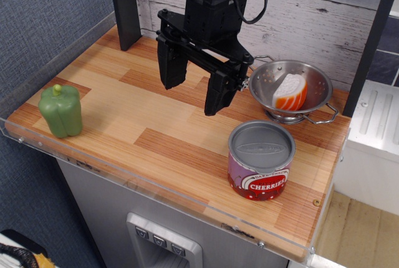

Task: Pick up the piece of cake from pot and put it on the table

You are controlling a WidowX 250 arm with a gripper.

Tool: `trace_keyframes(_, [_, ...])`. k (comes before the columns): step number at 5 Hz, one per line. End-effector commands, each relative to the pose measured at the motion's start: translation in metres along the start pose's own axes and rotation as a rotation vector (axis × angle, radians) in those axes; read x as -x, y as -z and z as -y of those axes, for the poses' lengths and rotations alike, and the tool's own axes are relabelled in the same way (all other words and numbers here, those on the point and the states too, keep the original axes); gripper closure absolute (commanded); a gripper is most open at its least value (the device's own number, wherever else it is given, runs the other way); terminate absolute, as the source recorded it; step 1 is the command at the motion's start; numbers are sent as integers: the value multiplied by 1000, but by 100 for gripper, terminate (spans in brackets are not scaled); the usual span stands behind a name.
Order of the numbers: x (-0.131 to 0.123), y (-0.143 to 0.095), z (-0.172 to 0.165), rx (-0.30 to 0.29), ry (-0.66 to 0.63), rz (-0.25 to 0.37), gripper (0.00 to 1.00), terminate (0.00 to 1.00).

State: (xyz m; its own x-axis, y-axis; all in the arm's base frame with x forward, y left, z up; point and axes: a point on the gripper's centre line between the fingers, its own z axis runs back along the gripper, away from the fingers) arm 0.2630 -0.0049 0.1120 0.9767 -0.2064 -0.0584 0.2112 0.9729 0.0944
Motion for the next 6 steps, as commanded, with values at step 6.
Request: trace_keyframes(6, [-107,13,27,-22,22,201,0,0])
